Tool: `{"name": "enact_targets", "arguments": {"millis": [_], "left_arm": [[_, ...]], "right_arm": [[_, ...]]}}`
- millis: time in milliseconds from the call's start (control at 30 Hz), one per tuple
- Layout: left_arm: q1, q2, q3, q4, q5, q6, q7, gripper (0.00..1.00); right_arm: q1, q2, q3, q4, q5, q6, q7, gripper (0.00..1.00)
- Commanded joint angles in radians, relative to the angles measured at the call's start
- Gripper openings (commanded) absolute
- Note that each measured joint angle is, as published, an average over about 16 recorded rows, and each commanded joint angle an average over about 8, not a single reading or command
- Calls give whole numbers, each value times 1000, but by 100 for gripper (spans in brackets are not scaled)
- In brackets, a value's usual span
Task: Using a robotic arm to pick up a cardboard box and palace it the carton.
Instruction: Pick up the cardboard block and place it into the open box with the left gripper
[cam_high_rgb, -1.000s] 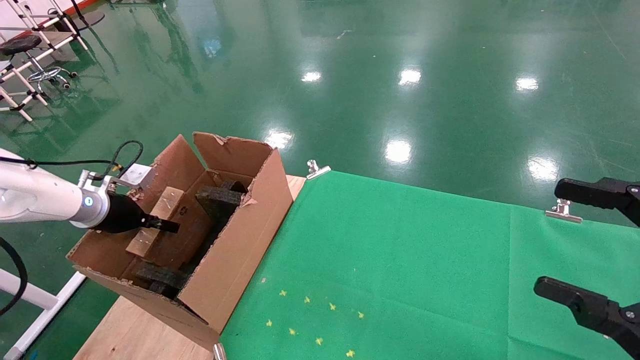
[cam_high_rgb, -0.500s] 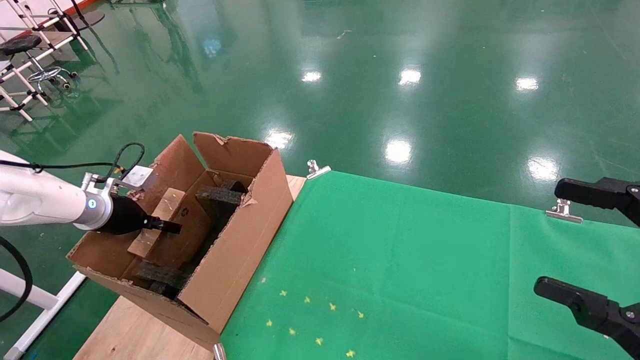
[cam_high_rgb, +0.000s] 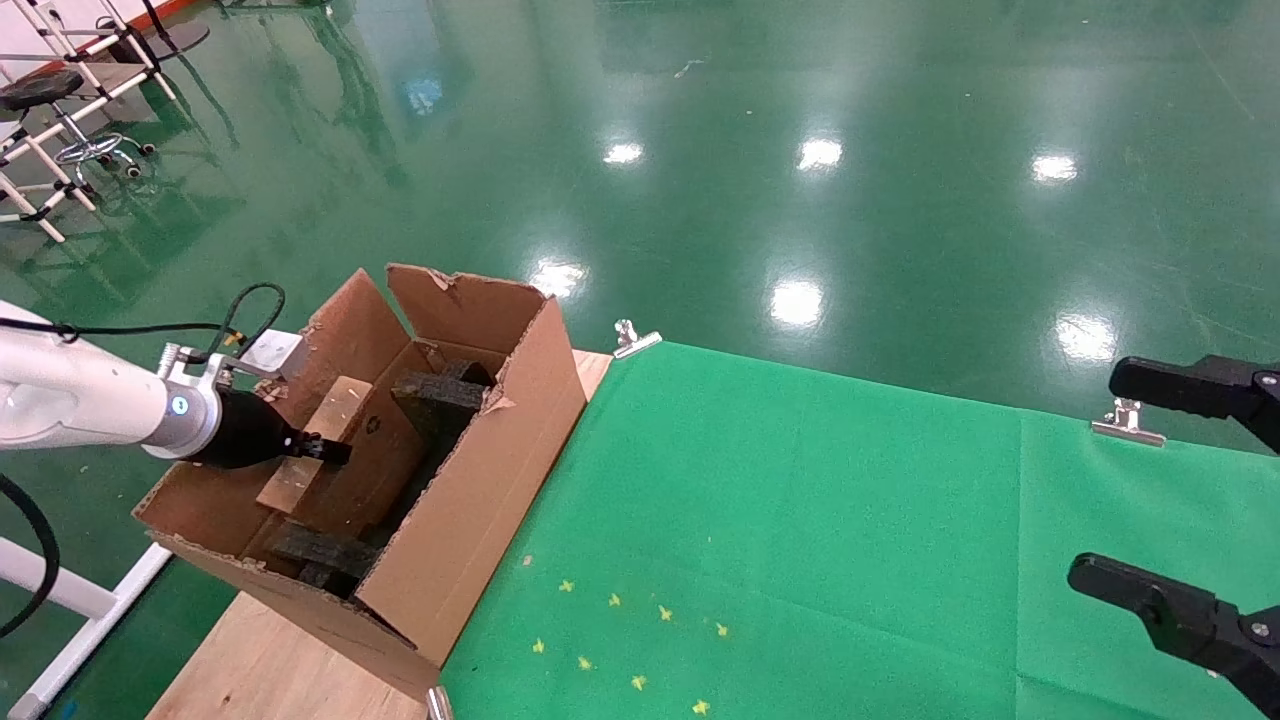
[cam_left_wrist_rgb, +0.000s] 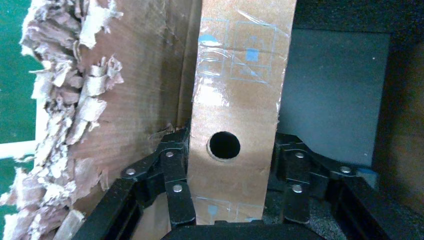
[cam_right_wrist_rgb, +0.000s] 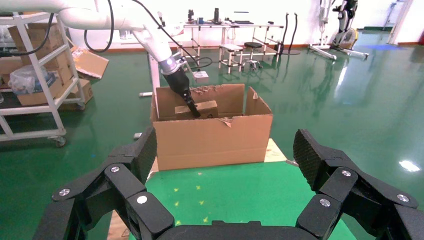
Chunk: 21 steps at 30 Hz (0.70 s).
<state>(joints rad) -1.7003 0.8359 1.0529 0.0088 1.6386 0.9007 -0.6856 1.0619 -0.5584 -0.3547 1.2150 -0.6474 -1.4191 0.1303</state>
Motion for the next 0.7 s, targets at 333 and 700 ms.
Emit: {"name": "enact_targets", "arguments": {"millis": [333, 700], "left_arm": [[-30, -3, 8, -1, 10, 14, -5, 100], [-113, -5, -4, -26, -6, 58, -17, 100]], "right_arm": [[0, 0, 0, 0, 0, 0, 0, 100], [0, 0, 0, 0, 0, 0, 0, 100]]}}
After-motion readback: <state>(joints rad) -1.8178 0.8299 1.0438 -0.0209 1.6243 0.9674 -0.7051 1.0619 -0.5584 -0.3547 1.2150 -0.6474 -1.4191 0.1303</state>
